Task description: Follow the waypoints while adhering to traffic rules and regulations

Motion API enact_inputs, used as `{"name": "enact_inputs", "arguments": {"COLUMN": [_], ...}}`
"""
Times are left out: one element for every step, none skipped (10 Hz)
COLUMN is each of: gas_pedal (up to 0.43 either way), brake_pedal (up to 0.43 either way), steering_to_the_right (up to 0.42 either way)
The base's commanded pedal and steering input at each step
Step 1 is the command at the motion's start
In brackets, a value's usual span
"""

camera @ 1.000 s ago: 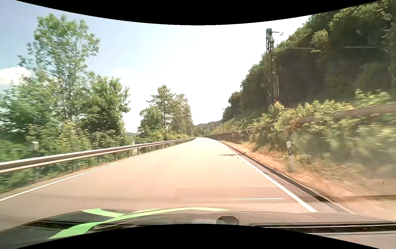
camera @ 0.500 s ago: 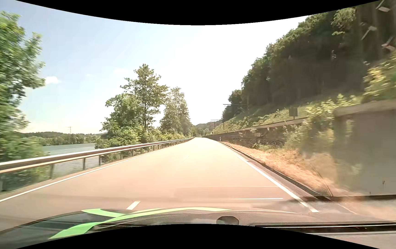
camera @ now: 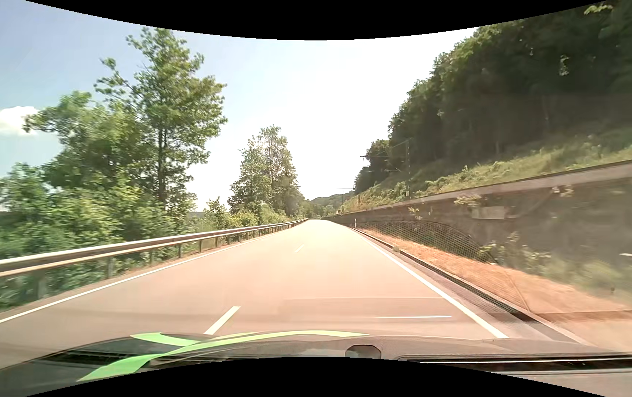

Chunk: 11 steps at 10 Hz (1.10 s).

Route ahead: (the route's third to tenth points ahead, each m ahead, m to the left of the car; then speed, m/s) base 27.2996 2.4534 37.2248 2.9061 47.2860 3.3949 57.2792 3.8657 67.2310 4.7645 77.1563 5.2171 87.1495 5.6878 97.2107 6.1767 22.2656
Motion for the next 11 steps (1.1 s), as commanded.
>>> {"name": "enact_inputs", "arguments": {"gas_pedal": [0.177,0.177,0.177,0.169,0.169,0.169,0.177,0.177,0.177,0.177,0.177], "brake_pedal": [0.0,0.0,0.0,0.0,0.0,0.0,0.0,0.0,0.0,0.0,0.0], "steering_to_the_right": [-0.001,-0.002,-0.005,-0.008,-0.008,-0.009,-0.008,-0.008,-0.008,-0.008,-0.008]}}
